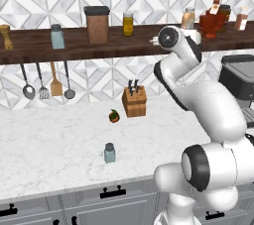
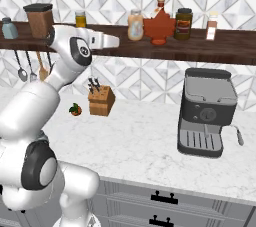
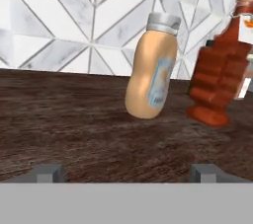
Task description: Put the shaker and condiment bottle from the counter next to their counterparts in the cabinet.
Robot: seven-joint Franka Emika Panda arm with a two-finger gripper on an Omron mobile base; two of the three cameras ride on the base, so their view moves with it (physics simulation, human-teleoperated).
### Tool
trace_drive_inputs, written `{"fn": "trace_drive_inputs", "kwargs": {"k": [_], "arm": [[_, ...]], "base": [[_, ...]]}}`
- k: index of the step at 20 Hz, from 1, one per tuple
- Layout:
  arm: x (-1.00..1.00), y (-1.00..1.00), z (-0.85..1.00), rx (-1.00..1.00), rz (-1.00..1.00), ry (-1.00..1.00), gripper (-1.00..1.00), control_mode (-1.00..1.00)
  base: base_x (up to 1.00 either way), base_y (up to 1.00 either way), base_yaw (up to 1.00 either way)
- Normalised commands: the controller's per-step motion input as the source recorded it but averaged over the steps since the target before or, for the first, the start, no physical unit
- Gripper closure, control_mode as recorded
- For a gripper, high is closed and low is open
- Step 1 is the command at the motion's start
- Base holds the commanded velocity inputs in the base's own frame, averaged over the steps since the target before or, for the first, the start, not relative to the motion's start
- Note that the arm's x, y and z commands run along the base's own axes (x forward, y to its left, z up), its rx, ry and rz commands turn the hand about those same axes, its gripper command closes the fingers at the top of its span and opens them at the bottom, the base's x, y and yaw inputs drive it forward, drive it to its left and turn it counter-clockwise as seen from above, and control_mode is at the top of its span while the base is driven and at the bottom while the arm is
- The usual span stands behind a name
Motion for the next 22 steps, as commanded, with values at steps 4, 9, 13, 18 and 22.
{"fn": "trace_drive_inputs", "kwargs": {"k": [4,9,13,18,22], "arm": [[-0.65,0.15,0.08,0.05,0.0,0.1,-1.0,-1.0],[-0.85,0.1,0.0,0.04,0.0,0.02,-1.0,-1.0],[-0.97,0.13,-0.11,0.01,0.0,0.0,-1.0,-1.0],[-0.86,0.33,-0.34,0.0,0.0,0.01,-1.0,-1.0],[-0.7,0.48,-0.4,0.0,0.0,0.02,-1.0,-1.0]], "base": [[0.0,0.0,0.0],[0.0,0.0,0.0],[0.0,0.0,0.0],[0.0,0.0,0.0],[0.0,0.0,0.0]]}}
